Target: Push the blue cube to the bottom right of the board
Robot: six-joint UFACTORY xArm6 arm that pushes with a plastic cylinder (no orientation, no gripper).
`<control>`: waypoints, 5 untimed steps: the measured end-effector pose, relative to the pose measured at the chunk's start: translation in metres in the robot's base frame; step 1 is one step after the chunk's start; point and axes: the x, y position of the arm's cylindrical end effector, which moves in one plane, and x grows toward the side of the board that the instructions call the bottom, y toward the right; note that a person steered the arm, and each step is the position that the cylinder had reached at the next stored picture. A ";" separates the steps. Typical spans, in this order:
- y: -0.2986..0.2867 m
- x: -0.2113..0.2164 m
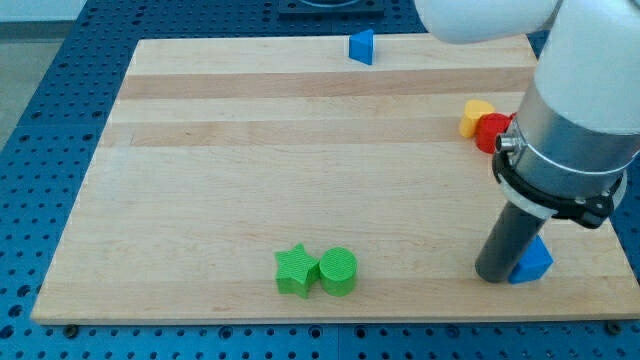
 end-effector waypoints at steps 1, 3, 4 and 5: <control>0.002 0.000; 0.009 0.000; 0.009 0.000; -0.033 -0.007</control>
